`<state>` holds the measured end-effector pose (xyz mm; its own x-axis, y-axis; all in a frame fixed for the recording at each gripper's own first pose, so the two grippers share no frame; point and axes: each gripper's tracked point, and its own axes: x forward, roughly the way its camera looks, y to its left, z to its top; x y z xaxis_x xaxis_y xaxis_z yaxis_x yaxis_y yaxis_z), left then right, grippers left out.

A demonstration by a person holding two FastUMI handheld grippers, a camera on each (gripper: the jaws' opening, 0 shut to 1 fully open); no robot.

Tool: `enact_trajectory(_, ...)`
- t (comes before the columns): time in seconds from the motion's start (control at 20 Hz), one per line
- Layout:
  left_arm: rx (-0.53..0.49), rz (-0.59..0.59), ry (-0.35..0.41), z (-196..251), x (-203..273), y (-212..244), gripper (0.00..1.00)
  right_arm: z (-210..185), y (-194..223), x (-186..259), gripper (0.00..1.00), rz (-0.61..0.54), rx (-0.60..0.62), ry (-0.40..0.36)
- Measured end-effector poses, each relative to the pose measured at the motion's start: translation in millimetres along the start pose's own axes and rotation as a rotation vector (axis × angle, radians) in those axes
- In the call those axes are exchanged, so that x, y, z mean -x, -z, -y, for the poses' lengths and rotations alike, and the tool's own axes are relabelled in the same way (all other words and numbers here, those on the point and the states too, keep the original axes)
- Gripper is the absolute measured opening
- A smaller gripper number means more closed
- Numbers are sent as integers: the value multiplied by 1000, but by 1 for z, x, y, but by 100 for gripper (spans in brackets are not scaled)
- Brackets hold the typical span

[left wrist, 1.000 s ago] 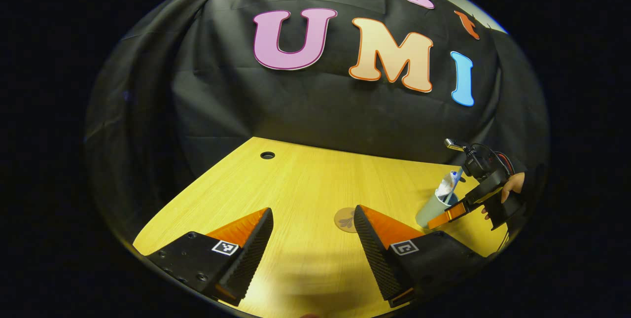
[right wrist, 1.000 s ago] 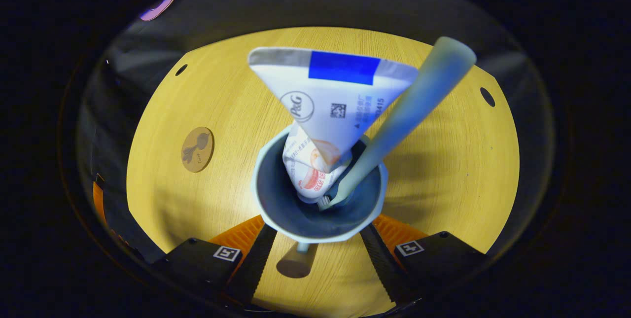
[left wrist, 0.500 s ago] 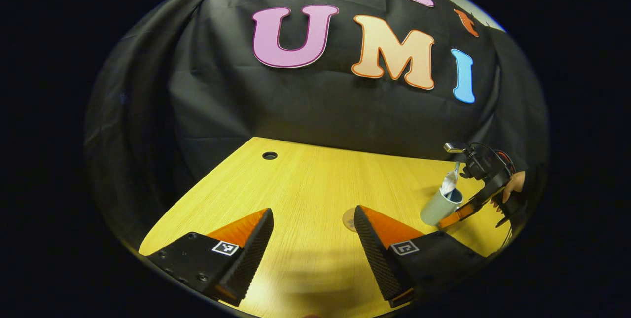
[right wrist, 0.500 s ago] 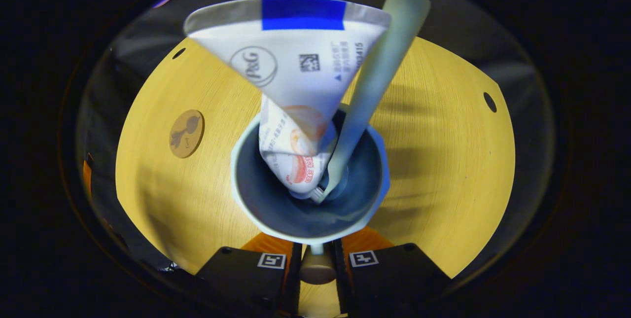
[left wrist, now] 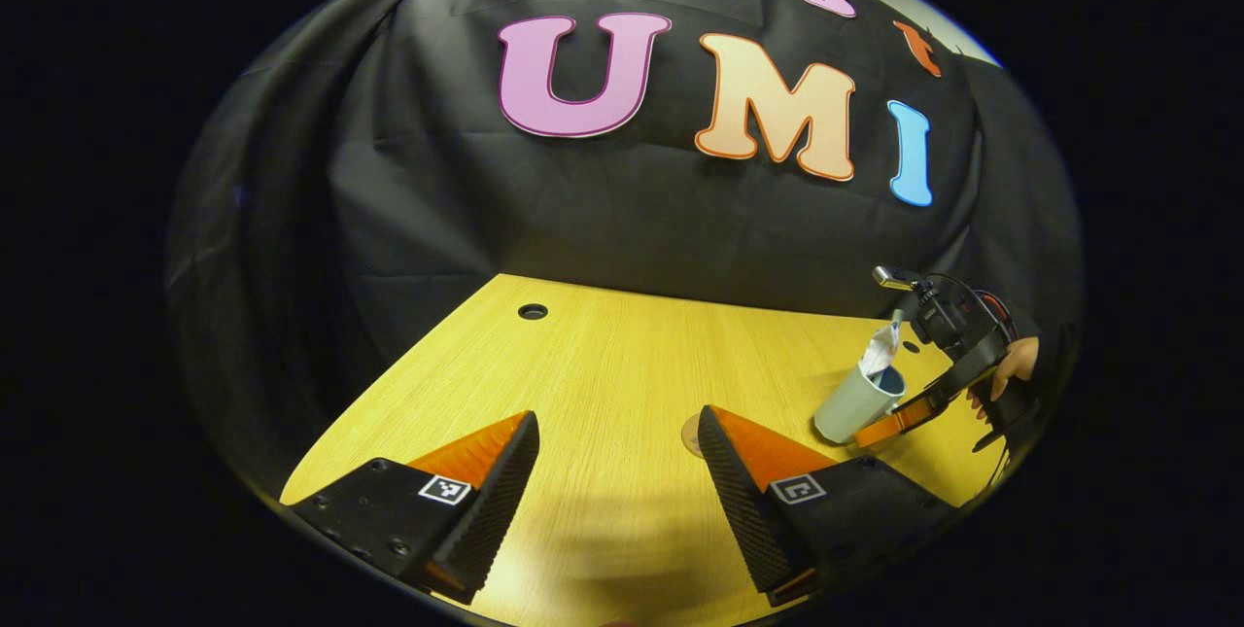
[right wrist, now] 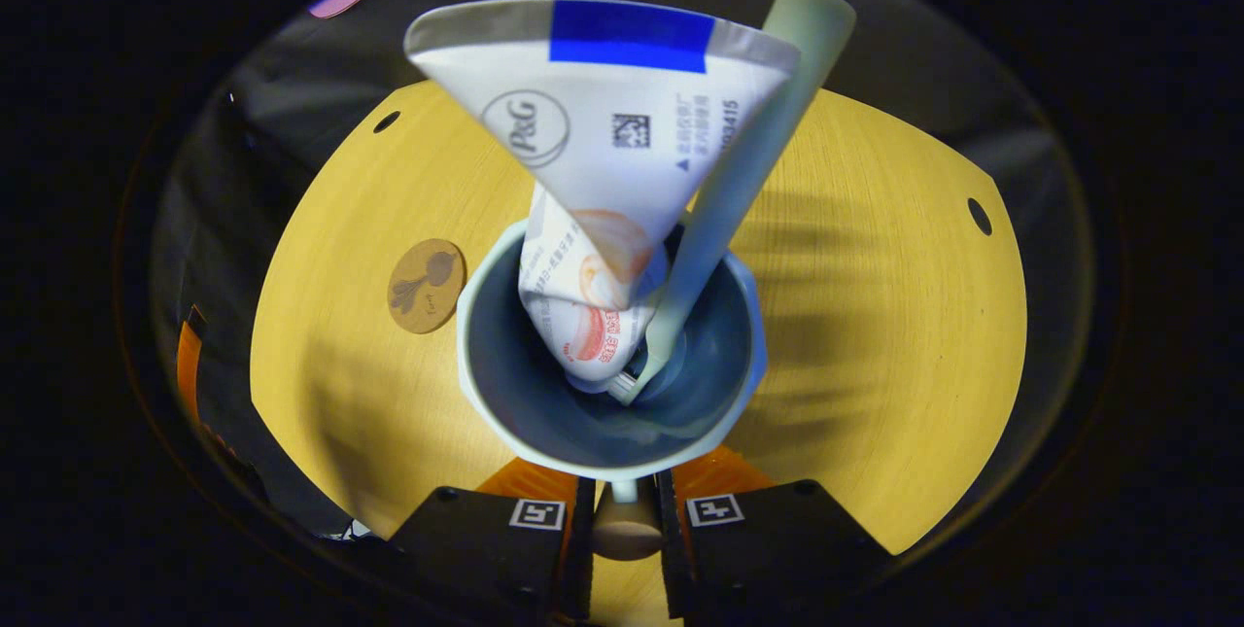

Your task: Put the toothbrush and toothpaste on the desktop into the cup, then pick up the cup and place it on the coaster on the desktop.

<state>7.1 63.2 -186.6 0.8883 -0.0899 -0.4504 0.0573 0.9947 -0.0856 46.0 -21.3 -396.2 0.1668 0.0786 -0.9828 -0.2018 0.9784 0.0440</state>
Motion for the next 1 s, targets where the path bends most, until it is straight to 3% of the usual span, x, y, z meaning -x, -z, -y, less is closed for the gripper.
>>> enact_trajectory(0.6,21,-8,-49,-62,13,8,95,-2,-2,-5,31,18,51,-67)
enact_trajectory(0.65,24,-8,-55,-69,15,9,95,-1,-2,-5,28,17,58,-68)
enact_trajectory(1.0,53,-13,-94,-104,21,16,95,10,-1,-3,31,-4,115,-30)
